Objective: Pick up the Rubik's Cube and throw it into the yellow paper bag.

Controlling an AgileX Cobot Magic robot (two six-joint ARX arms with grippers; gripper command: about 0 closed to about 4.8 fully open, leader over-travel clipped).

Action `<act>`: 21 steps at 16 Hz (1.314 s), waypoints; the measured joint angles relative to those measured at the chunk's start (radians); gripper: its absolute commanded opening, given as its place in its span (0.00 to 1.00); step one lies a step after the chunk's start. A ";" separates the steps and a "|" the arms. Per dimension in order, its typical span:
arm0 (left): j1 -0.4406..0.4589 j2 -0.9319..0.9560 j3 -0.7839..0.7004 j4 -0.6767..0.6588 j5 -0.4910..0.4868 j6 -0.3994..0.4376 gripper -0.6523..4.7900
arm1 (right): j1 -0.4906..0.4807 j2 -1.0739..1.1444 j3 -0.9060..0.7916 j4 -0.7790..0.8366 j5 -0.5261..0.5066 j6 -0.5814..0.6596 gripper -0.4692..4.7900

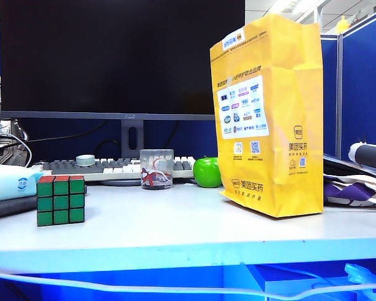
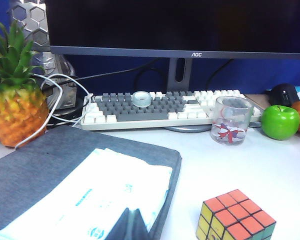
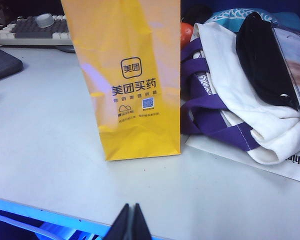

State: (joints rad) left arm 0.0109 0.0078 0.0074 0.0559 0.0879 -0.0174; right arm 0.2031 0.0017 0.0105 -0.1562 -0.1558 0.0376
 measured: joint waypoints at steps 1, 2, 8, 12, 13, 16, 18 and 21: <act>0.000 0.000 0.000 0.000 0.000 -0.001 0.11 | 0.000 0.000 0.000 0.000 0.000 0.000 0.09; 0.000 0.000 0.000 0.000 0.007 -0.005 0.11 | 0.000 0.000 0.000 0.000 0.000 0.000 0.09; 0.000 0.000 0.000 0.000 0.191 -0.040 0.11 | 0.000 0.000 0.000 0.000 0.000 0.001 0.09; 0.000 0.024 0.090 -0.010 0.210 -0.108 0.11 | 0.000 0.000 0.000 0.010 -0.001 0.013 0.09; 0.000 0.065 0.143 0.000 0.194 -0.111 0.11 | 0.000 0.000 0.000 0.028 -0.001 0.015 0.09; 0.000 0.329 0.321 0.014 0.188 -0.088 0.11 | 0.001 0.000 0.000 0.098 -0.002 0.015 0.09; 0.000 0.559 0.475 -0.033 0.301 -0.015 0.11 | 0.001 0.000 0.000 0.159 -0.013 0.017 0.09; 0.001 0.767 0.766 -0.303 0.436 0.233 0.12 | 0.001 0.000 0.000 0.253 -0.082 0.075 0.09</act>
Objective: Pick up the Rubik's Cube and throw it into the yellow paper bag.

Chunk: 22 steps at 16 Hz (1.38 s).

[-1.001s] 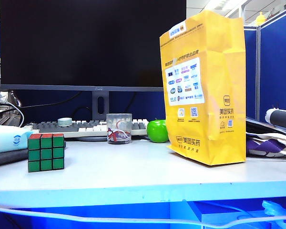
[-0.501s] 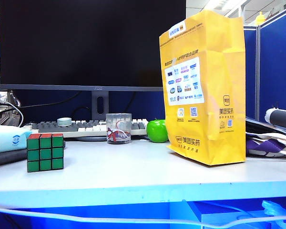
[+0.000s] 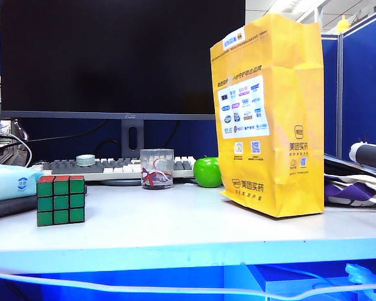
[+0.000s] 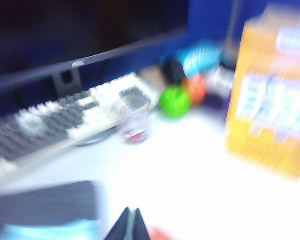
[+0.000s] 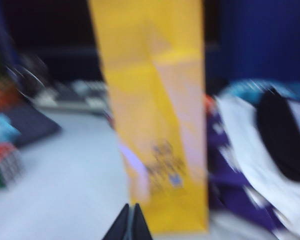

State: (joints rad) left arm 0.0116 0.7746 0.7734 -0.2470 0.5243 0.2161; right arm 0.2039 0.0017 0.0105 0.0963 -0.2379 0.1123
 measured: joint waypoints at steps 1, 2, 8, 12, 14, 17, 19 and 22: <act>0.001 0.067 0.112 -0.139 -0.013 0.126 0.26 | 0.000 0.000 0.000 0.034 -0.006 0.030 0.09; 0.006 0.140 0.192 -0.252 -0.016 0.173 0.35 | 0.000 0.000 0.000 0.062 -0.009 0.041 0.09; -0.060 0.376 0.208 -0.397 0.103 0.022 1.00 | 0.001 0.056 0.000 0.075 -0.048 0.087 0.09; -0.202 0.454 0.208 -0.443 -0.248 0.424 1.00 | 0.002 0.087 0.000 0.071 -0.054 0.097 0.09; -0.206 0.467 0.208 -0.412 -0.313 0.539 1.00 | 0.002 0.087 0.000 0.073 -0.059 0.098 0.09; -0.200 0.518 0.209 -0.359 -0.279 0.611 1.00 | 0.003 0.087 0.000 0.074 -0.107 0.097 0.09; -0.221 0.575 0.209 -0.366 -0.264 0.636 1.00 | 0.004 0.087 0.000 0.074 -0.148 0.097 0.09; -0.231 0.640 0.209 -0.432 -0.307 0.709 1.00 | 0.011 0.087 0.000 0.079 -0.158 0.097 0.09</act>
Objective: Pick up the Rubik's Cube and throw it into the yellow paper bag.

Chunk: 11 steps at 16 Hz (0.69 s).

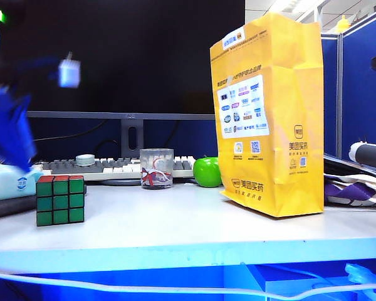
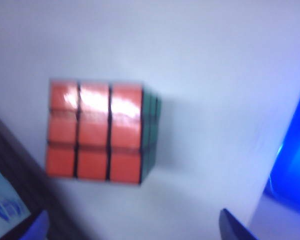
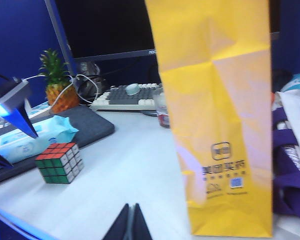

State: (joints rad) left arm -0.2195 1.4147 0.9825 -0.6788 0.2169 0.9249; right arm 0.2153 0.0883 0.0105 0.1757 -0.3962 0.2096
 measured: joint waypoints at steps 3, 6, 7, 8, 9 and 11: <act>-0.001 0.014 0.000 0.009 -0.018 0.011 1.00 | 0.001 0.000 0.000 0.000 -0.043 0.000 0.09; -0.001 0.014 0.000 0.057 0.003 0.021 1.00 | 0.016 0.000 0.000 0.000 -0.196 0.001 0.09; -0.001 0.014 0.000 0.063 0.008 0.021 1.00 | 0.039 0.000 0.000 0.001 -0.200 0.000 0.09; -0.001 0.015 0.000 0.068 0.019 0.021 1.00 | 0.069 0.001 0.000 0.003 -0.203 -0.001 0.09; -0.001 0.020 0.000 0.073 0.025 0.021 1.00 | 0.117 0.006 0.000 -0.001 -0.202 -0.017 0.09; -0.001 0.047 0.000 0.082 0.026 0.021 1.00 | 0.230 0.032 0.000 -0.097 -0.088 -0.069 0.09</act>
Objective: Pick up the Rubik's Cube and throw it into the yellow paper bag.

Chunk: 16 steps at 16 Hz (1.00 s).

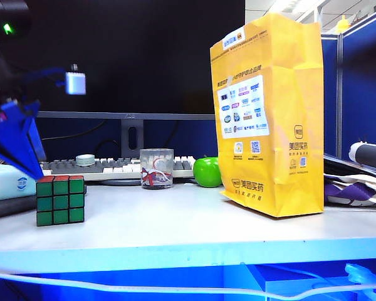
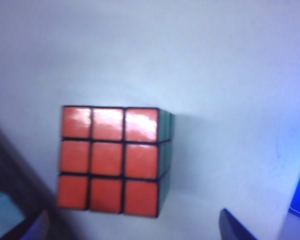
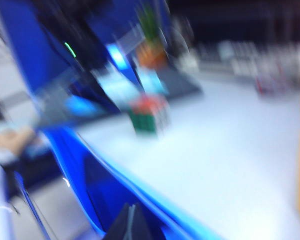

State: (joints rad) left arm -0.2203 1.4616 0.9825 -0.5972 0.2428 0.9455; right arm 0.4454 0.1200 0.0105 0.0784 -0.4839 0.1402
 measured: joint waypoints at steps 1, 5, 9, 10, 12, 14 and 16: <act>0.000 0.008 0.000 0.002 0.000 0.000 1.00 | 0.029 0.015 0.000 -0.017 0.054 -0.018 0.09; 0.000 0.059 0.000 0.052 0.000 0.000 1.00 | 0.081 0.161 0.000 0.052 0.144 -0.072 0.09; 0.000 0.088 0.012 0.107 0.027 -0.009 1.00 | 0.082 0.378 0.000 0.210 0.078 -0.085 0.09; 0.000 0.105 0.024 0.107 0.035 -0.023 1.00 | 0.082 0.425 0.000 0.260 0.068 -0.085 0.09; 0.000 0.143 0.057 0.085 0.065 -0.051 1.00 | 0.083 0.507 0.000 0.342 0.061 -0.085 0.09; 0.000 0.169 0.092 0.064 0.098 -0.088 1.00 | 0.083 0.582 0.002 0.417 0.039 -0.085 0.09; 0.000 0.169 0.093 0.058 0.103 -0.088 1.00 | 0.083 0.623 0.018 0.420 0.038 -0.087 0.09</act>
State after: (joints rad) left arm -0.2207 1.6310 1.0756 -0.5396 0.3454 0.8577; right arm 0.5285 0.7429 0.0284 0.4980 -0.4461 0.0528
